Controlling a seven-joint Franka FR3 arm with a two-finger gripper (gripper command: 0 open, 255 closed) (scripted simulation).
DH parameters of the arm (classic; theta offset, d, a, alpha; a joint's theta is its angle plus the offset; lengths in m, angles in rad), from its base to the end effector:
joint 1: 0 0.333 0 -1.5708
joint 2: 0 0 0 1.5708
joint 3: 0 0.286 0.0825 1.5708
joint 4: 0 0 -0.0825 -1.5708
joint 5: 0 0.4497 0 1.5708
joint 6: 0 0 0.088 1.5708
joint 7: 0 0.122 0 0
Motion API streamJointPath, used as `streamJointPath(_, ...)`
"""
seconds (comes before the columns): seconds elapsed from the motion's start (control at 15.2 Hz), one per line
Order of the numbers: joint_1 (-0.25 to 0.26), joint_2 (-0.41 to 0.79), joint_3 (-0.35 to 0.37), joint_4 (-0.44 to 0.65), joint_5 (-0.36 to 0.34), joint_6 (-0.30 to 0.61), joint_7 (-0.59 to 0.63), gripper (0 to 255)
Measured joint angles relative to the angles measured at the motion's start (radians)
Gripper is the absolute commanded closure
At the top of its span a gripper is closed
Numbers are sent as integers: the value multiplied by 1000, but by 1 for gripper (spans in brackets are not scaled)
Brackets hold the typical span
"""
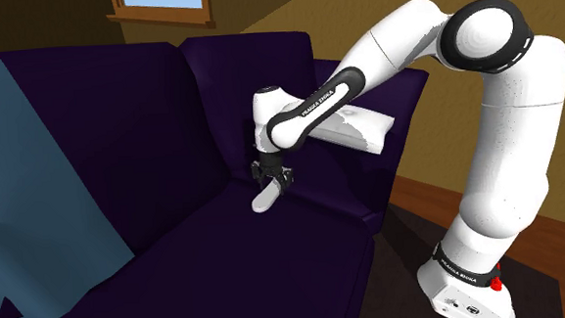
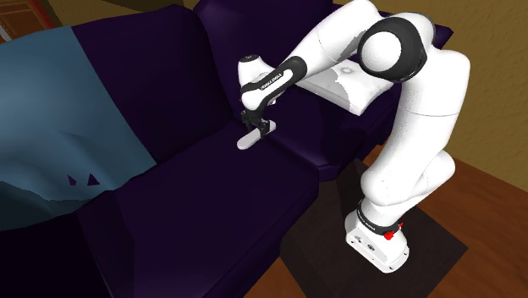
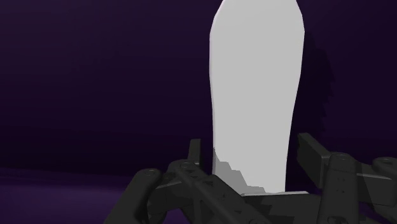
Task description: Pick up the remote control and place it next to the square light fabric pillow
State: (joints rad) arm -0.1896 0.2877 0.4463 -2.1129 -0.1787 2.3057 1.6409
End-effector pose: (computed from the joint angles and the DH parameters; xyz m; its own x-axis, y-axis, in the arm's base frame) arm 0.5849 0.1552 0.1948 0.2944 -0.9557 0.0062 -0.9541 -0.2935 0.0600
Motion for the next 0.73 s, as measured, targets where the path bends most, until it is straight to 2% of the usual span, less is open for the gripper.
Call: streamJointPath(0.73,-14,-79,19,32,52,-102,-35,255)
